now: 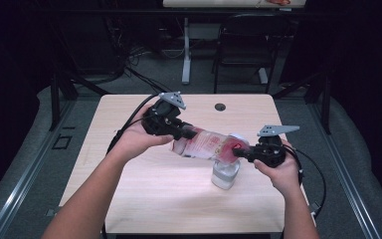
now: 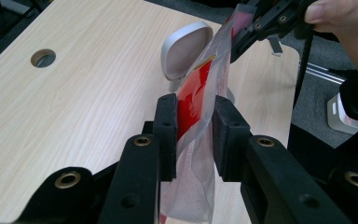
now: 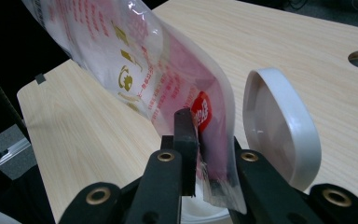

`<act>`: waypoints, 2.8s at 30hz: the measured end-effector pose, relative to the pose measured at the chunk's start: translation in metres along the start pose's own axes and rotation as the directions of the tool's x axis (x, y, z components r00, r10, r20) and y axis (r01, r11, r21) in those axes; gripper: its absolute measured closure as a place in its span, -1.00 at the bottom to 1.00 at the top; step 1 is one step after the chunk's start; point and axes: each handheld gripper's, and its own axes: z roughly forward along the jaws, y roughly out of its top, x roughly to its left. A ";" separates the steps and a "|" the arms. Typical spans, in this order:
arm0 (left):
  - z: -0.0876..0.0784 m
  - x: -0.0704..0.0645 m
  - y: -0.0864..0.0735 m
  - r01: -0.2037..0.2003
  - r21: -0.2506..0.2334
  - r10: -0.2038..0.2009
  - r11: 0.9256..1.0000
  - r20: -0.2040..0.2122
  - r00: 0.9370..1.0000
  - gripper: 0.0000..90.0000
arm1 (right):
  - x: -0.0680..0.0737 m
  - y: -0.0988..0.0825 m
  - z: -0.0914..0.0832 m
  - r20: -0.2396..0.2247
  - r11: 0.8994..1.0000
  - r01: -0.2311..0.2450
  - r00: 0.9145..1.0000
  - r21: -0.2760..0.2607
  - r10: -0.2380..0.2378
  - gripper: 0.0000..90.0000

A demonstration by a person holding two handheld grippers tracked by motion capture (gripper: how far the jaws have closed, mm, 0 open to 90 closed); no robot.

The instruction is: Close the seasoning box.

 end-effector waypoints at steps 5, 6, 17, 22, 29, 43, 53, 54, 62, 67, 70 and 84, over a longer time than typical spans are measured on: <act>-0.002 0.003 -0.011 0.023 -0.015 -0.023 1.000 0.002 1.000 0.65 | 0.002 0.001 0.001 -0.009 1.000 0.000 1.000 -0.029 0.000 0.88; -0.002 0.004 -0.013 0.025 -0.019 -0.025 1.000 0.004 1.000 0.65 | 0.002 0.002 0.001 -0.010 1.000 0.006 1.000 -0.025 -0.006 0.88; -0.003 0.007 -0.028 0.047 -0.046 -0.047 0.998 0.006 0.999 0.67 | 0.002 0.002 0.002 -0.031 0.998 0.019 0.999 -0.064 -0.021 0.80; -0.004 0.009 -0.033 0.057 -0.050 -0.057 0.997 0.011 0.998 0.68 | -0.001 0.001 0.001 -0.047 0.998 0.012 0.999 -0.066 -0.015 0.78; -0.004 0.013 -0.041 0.079 -0.068 -0.078 0.995 0.018 0.997 0.67 | -0.003 -0.003 0.005 -0.074 0.999 0.013 0.997 -0.037 -0.015 0.76; -0.002 0.018 -0.059 0.121 -0.072 -0.122 0.990 -0.007 0.993 0.63 | -0.012 -0.011 0.015 -0.108 1.000 0.008 0.994 0.005 -0.007 0.79; 0.003 0.021 -0.068 0.132 -0.057 -0.131 0.990 0.014 0.991 0.61 | -0.014 -0.012 0.015 -0.126 1.000 -0.007 0.992 -0.017 0.004 0.85; 0.003 0.021 -0.069 0.135 -0.058 -0.134 0.989 0.014 0.991 0.61 | -0.013 -0.011 0.015 -0.127 1.000 -0.007 0.992 -0.019 0.005 0.86; 0.005 0.022 -0.074 0.147 -0.049 -0.148 0.988 -0.011 0.989 0.60 | -0.011 -0.009 0.015 -0.122 1.000 0.012 0.992 -0.017 -0.014 0.90; 0.007 0.025 -0.079 0.155 -0.051 -0.155 0.987 0.007 0.988 0.59 | -0.008 -0.007 0.015 -0.115 0.999 0.027 0.993 -0.018 -0.029 0.93; 0.008 0.025 -0.081 0.159 -0.042 -0.159 0.986 -0.011 0.987 0.58 | -0.008 -0.006 0.015 -0.114 0.999 0.031 0.993 -0.023 -0.034 0.93; 0.015 0.029 -0.098 0.193 -0.042 -0.193 0.980 0.008 0.981 0.54 | 0.000 0.004 0.009 -0.117 0.996 0.051 0.991 -0.069 -0.059 1.00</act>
